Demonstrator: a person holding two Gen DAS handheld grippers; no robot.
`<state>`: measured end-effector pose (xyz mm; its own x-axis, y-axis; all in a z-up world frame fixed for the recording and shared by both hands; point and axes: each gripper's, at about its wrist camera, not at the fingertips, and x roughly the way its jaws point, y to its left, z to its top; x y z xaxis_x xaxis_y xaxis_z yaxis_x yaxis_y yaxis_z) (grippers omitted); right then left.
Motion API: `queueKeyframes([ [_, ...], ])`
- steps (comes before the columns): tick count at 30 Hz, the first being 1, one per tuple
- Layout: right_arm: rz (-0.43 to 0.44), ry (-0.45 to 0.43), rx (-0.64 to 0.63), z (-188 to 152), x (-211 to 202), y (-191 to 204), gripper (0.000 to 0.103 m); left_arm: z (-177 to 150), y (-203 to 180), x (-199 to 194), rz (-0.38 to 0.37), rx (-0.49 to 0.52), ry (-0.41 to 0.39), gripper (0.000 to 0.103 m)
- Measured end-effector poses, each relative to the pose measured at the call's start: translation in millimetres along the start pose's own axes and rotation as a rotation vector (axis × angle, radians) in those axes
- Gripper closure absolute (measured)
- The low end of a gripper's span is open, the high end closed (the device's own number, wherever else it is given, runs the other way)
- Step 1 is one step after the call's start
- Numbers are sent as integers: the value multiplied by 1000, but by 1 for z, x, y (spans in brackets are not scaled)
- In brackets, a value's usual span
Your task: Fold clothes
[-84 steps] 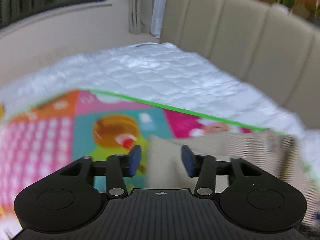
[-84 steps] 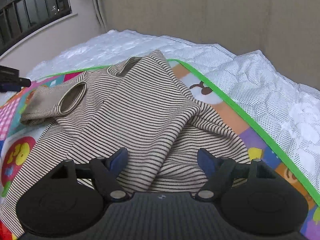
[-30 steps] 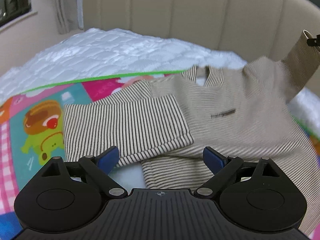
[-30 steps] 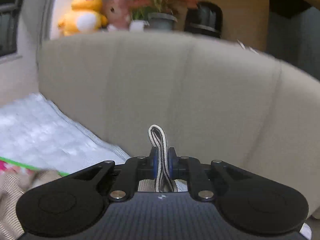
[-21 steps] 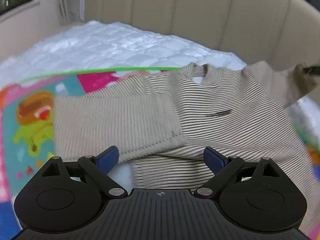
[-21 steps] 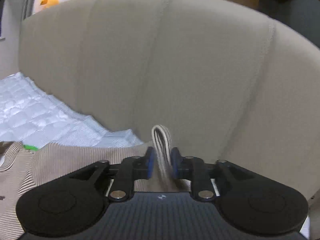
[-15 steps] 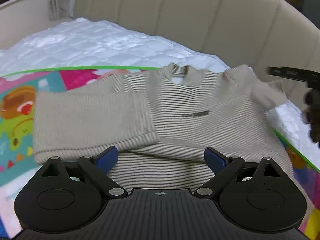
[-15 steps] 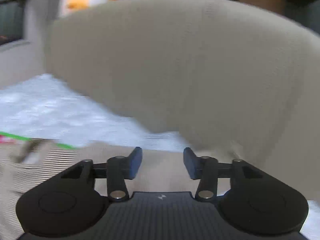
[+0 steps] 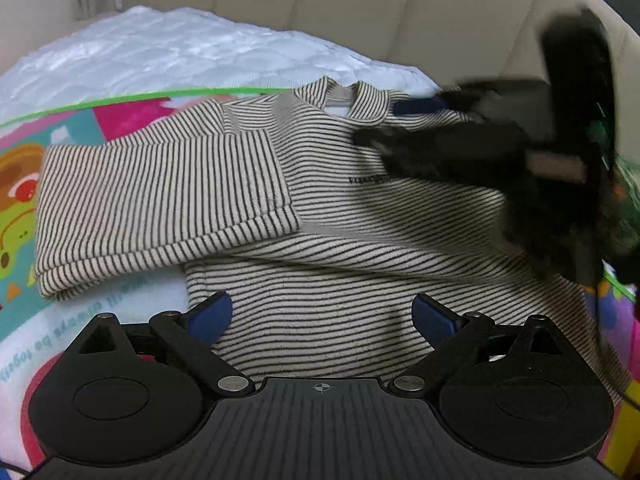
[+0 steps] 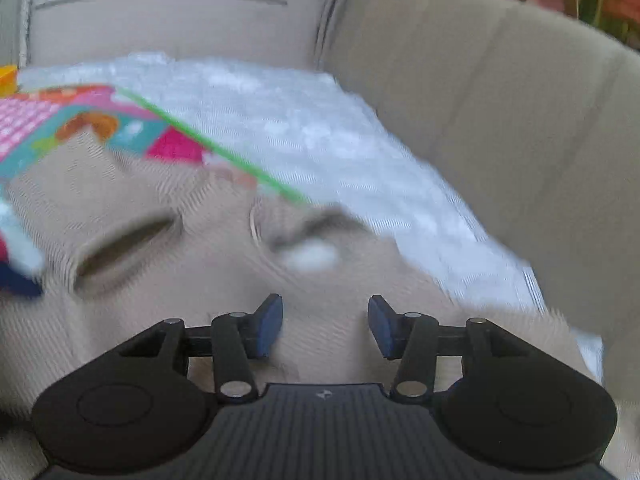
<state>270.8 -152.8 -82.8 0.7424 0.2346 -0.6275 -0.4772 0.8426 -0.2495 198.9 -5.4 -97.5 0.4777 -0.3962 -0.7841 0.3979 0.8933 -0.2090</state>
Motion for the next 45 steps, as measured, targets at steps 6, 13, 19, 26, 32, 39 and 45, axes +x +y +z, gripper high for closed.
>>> queueKeyframes([
  [6, 86, 79, -107, 29, 41, 22, 94, 1, 1, 3, 0, 20, 36, 3],
  [13, -145, 90, -197, 65, 74, 12, 103, 0, 1, 6, 0, 48, 62, 1],
  [19, -130, 65, 119, 47, 24, -19, 100, 4, 7, -4, -19, 17, 16, 1],
  [26, -130, 47, 600, -38, -113, -19, 86, 10, 0, -23, 379, 276, -257, 1],
  [32, -60, -15, 669, -65, -141, 5, 75, -3, -10, 9, 524, 540, -215, 4],
  [39, 75, -52, 689, -74, -131, -1, 74, 26, -7, 23, 531, 460, -141, 62],
  [45, 48, -49, 843, -85, -136, -38, 70, 75, -13, -11, 492, 241, -209, 93],
])
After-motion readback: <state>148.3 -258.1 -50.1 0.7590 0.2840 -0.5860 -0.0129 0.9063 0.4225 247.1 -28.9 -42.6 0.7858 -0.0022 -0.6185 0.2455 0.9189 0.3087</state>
